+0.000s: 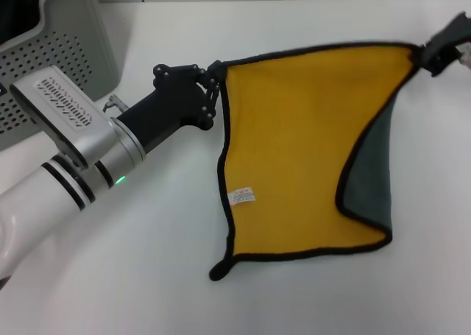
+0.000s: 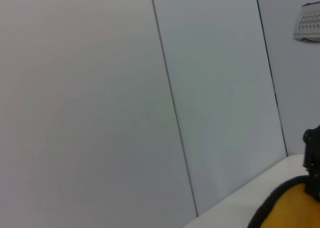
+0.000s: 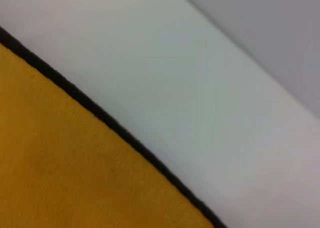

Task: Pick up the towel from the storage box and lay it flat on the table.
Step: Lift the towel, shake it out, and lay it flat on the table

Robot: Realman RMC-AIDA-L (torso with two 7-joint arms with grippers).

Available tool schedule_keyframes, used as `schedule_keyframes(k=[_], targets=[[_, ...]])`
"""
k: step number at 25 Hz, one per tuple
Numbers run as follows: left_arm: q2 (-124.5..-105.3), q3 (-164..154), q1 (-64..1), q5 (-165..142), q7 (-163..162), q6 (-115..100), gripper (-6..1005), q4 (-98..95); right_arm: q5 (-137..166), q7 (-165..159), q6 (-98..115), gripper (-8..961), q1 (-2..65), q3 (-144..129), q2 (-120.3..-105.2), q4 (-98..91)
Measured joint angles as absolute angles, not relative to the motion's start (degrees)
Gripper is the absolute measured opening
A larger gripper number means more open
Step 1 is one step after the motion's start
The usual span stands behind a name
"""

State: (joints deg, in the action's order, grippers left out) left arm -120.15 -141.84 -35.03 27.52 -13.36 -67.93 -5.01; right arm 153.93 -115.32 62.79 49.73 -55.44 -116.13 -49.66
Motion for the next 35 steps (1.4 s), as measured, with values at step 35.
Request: schedule_keyframes(k=[35], targets=[[-108.35,-142.39,-18.97,12.6,-23.6,-116.77,3,-9.62,112.66,-106.91,80.41,34,11.59,-78.31,-115.43,-108.62]])
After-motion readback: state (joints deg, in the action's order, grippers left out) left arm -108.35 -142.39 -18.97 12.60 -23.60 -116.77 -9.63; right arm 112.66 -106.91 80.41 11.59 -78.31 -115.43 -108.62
